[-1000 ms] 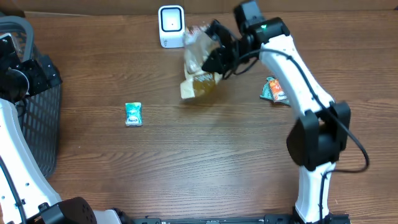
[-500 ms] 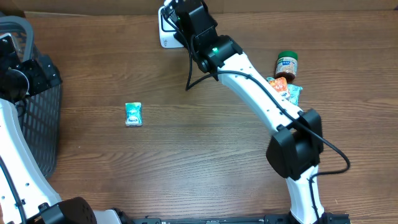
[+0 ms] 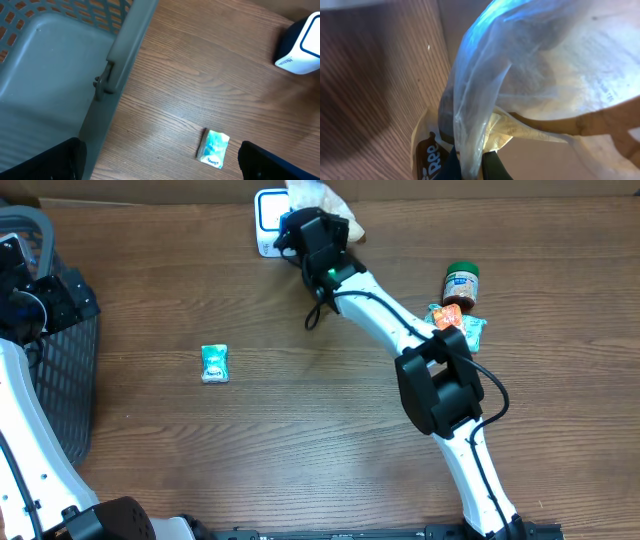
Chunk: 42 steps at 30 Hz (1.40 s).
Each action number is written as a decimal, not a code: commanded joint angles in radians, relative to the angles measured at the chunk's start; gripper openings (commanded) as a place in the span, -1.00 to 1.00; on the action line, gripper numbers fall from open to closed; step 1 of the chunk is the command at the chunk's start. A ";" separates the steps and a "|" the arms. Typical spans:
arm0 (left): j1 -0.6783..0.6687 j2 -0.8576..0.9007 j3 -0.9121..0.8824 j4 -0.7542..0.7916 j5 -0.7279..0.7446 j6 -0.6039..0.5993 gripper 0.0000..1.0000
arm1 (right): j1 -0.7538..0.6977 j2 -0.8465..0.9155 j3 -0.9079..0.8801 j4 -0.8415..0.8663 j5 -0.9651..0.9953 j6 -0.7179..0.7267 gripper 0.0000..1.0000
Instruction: Scan the item barcode
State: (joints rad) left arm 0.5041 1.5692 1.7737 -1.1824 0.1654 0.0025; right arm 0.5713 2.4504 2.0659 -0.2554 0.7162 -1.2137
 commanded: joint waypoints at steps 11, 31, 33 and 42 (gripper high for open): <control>0.000 -0.006 0.019 0.001 0.011 -0.009 0.99 | 0.055 -0.007 0.003 0.071 0.050 -0.220 -0.92; 0.000 -0.006 0.019 0.001 0.011 -0.009 0.99 | 0.077 -0.048 0.003 0.068 0.023 -0.046 -0.92; 0.000 -0.006 0.019 0.001 0.011 -0.009 0.99 | 0.085 -0.100 0.003 0.060 0.023 0.075 -0.92; 0.000 -0.006 0.019 0.001 0.011 -0.009 0.99 | 0.108 -0.356 0.003 -0.336 -0.201 0.522 -0.92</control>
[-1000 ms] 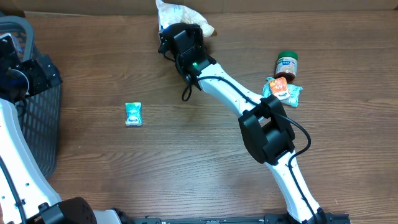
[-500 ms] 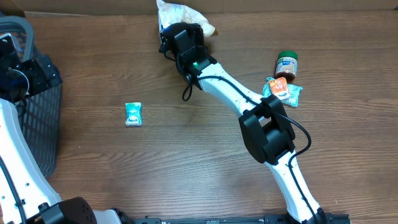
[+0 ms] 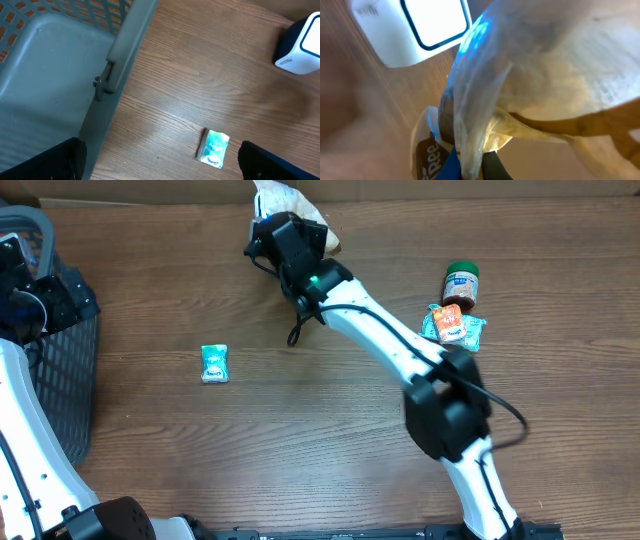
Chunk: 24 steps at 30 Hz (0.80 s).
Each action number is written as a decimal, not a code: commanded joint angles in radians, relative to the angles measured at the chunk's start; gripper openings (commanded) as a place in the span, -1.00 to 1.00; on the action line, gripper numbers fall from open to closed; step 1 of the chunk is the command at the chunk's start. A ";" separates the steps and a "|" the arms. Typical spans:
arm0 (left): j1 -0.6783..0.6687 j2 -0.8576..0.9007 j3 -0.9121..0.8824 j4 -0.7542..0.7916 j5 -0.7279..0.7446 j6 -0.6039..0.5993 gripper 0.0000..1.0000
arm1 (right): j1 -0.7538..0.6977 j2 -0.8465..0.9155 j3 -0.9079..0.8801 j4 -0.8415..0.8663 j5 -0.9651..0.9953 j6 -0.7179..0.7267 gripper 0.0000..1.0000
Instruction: Scan the item barcode
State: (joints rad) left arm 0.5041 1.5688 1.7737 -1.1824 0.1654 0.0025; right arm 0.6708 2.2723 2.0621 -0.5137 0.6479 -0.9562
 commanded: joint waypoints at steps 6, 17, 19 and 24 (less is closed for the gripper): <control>0.000 -0.005 0.019 0.001 0.011 -0.009 0.99 | -0.034 -0.360 0.007 -0.456 -0.507 0.593 -0.92; 0.000 -0.005 0.019 0.001 0.011 -0.009 0.99 | -0.282 -0.369 -0.068 -0.806 -0.796 0.647 -0.92; 0.000 -0.005 0.019 0.001 0.011 -0.009 0.99 | -0.328 -0.357 -0.121 -0.799 -0.796 0.646 -0.92; 0.000 -0.005 0.019 0.001 0.011 -0.009 0.99 | -0.428 -0.327 -0.282 -0.695 -0.795 0.633 -0.92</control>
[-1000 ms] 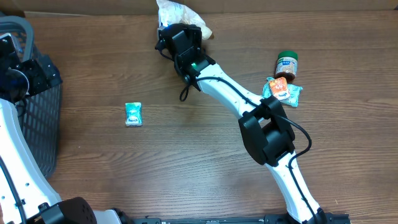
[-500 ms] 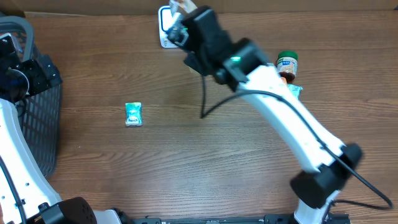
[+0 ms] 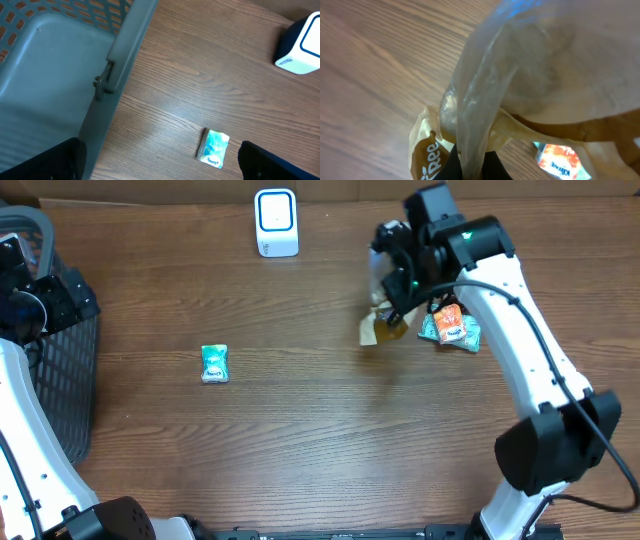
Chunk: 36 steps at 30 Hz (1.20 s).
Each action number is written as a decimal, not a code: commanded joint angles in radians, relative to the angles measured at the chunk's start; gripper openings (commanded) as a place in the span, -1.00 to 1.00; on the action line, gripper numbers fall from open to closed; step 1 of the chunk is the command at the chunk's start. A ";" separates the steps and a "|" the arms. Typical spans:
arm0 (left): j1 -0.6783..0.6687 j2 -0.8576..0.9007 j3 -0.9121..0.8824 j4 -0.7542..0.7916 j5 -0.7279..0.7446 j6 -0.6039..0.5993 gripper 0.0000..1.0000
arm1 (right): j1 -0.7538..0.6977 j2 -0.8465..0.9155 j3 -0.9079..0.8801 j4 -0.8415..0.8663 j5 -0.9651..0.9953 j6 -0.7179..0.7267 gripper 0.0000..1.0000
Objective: Scan the item barcode
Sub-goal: 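Carry the Pantree bag right and set it beside the jar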
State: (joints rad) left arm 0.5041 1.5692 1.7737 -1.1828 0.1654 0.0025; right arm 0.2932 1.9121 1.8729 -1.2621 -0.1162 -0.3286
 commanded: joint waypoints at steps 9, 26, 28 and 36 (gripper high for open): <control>0.000 -0.006 0.019 0.001 0.011 -0.009 0.99 | -0.131 0.037 -0.330 0.244 -0.008 -0.119 -0.92; 0.000 -0.006 0.019 0.001 0.011 -0.009 0.99 | -0.143 -0.013 -0.200 0.128 0.076 -0.034 0.33; 0.000 -0.006 0.019 0.001 0.011 -0.009 0.99 | -0.142 -0.039 -0.149 0.091 0.021 -0.034 0.81; 0.000 -0.006 0.019 0.001 0.011 -0.009 0.99 | -0.142 -0.123 -0.035 -0.020 -0.247 -0.034 1.00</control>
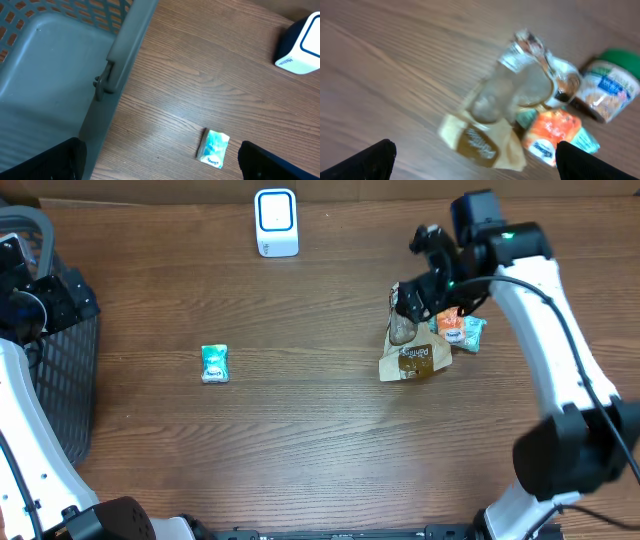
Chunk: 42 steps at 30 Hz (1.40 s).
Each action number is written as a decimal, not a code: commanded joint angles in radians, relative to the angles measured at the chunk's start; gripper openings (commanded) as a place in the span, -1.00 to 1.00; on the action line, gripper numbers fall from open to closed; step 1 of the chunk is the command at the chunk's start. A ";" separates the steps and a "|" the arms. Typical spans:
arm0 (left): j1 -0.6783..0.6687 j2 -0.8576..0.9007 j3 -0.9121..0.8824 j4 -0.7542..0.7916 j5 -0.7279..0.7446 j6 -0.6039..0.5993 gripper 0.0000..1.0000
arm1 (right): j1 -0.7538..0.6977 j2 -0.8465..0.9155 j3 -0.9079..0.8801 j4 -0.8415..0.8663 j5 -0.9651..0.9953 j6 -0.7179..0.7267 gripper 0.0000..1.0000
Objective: Scan the item barcode
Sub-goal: 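Carry the Pantree bag right and set it beside the jar, then move the right gripper left and grasp the teal Kleenex packet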
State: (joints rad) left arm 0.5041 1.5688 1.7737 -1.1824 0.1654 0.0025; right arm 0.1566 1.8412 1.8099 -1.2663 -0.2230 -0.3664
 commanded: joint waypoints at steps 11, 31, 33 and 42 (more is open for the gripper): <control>0.000 -0.005 0.019 0.001 0.011 -0.009 0.99 | -0.005 -0.051 0.024 -0.001 -0.411 0.004 1.00; 0.000 -0.005 0.019 0.001 0.011 -0.009 0.99 | 0.215 -0.044 -0.074 0.160 -0.097 0.489 0.78; 0.000 -0.005 0.019 0.001 0.011 -0.009 0.99 | 0.254 -0.044 -0.076 0.159 -0.034 0.523 0.88; 0.000 -0.005 0.019 0.001 0.011 -0.009 0.98 | 0.347 -0.044 -0.076 0.208 -0.090 0.524 1.00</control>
State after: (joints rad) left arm 0.5041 1.5688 1.7737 -1.1824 0.1654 0.0025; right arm 0.4908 1.7985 1.7390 -1.0756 -0.3038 0.1379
